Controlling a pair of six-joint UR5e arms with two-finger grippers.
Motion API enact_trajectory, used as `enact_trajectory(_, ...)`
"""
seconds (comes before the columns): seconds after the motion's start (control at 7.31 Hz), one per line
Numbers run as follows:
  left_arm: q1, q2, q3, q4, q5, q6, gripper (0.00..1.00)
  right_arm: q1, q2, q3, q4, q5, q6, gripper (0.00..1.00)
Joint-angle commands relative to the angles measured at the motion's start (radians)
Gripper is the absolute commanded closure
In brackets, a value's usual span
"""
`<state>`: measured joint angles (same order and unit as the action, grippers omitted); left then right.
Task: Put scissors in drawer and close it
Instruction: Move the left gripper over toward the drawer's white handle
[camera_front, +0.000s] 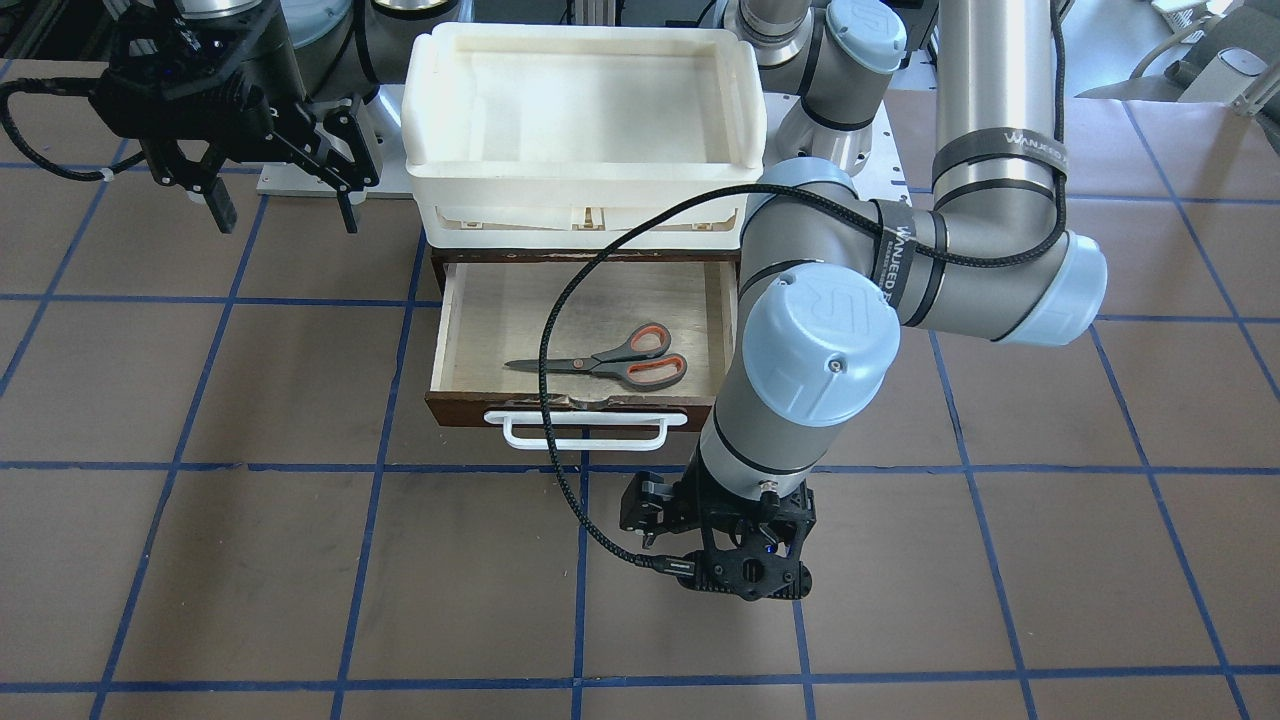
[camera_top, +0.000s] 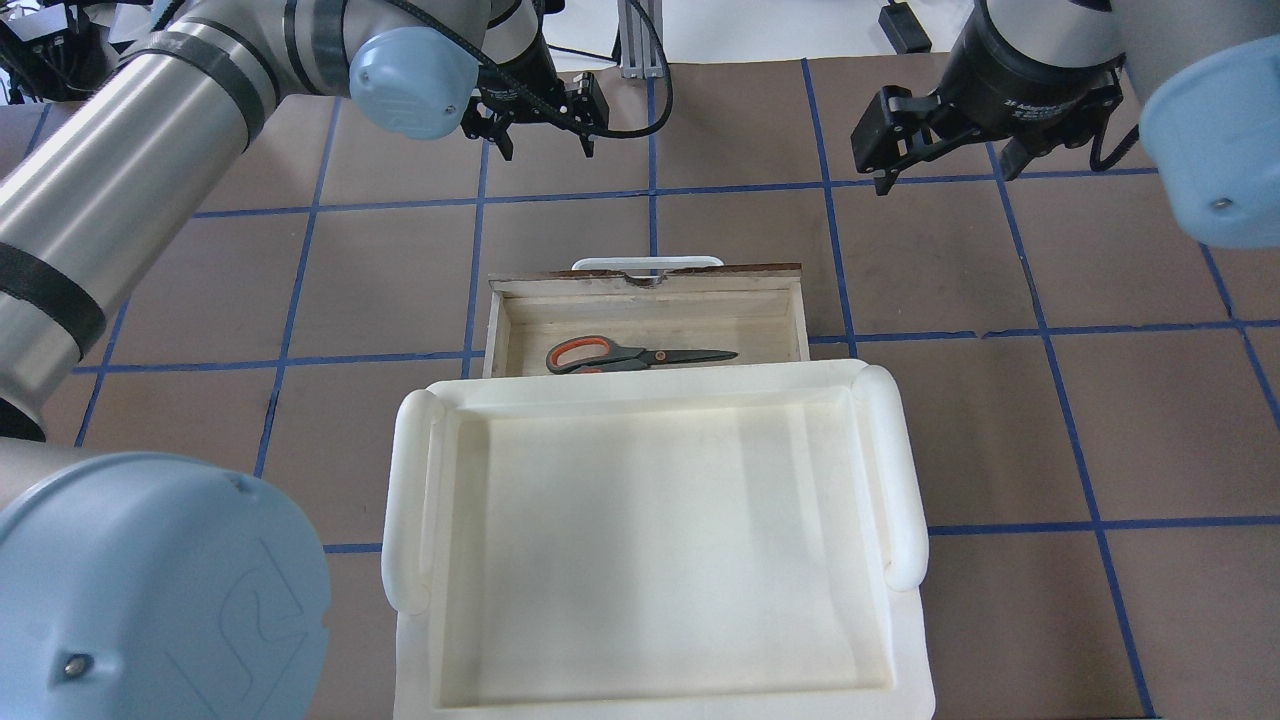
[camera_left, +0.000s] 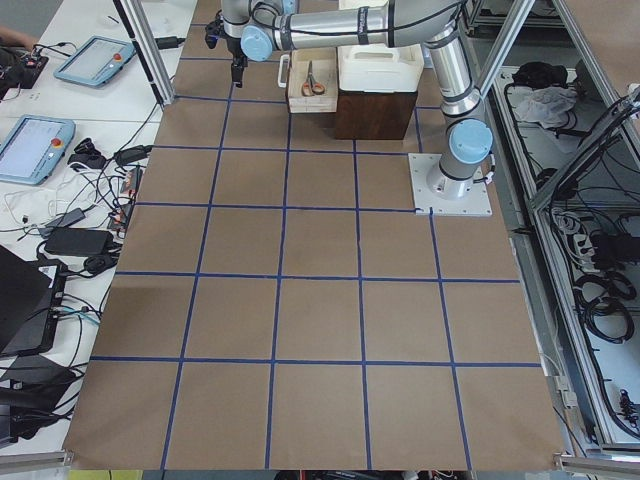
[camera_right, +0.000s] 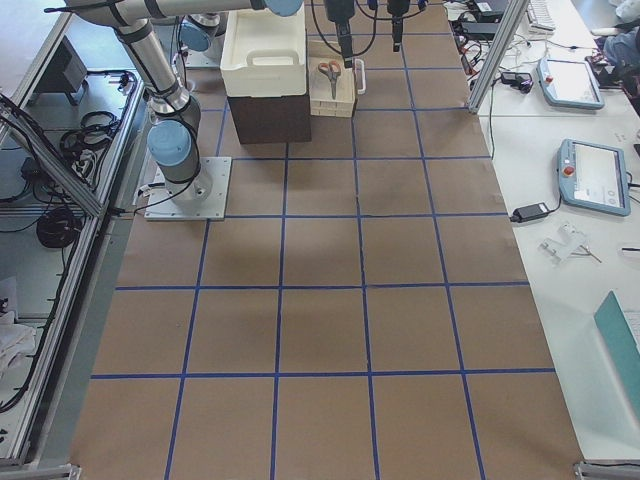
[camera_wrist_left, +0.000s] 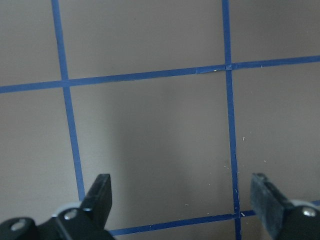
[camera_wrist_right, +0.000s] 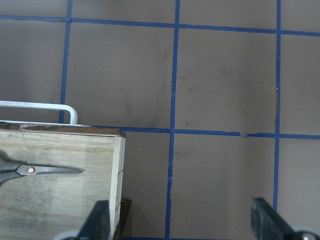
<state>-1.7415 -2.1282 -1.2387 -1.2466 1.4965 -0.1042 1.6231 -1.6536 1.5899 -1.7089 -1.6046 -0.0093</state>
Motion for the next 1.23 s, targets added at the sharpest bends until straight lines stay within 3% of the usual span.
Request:
enact_trajectory(0.0,-0.006,-0.05,0.002,-0.021,-0.025,-0.032,0.0,0.0,0.0,0.002,0.0,0.0,0.002,0.0)
enact_trajectory(0.55,-0.044,-0.093,0.002,-0.186,-0.044,-0.058,0.0,0.0,0.0,0.005,0.002,0.002,0.009,0.0)
enact_trajectory(0.82,-0.036,-0.084,0.002,-0.276,-0.102,-0.058,0.0,0.0,0.0,0.005,0.0,0.0,0.003,0.0)
enact_trajectory(1.09,-0.039,-0.084,0.001,-0.29,-0.104,-0.057,0.0,0.001,0.0,0.004,0.0,0.002,0.002,0.0)
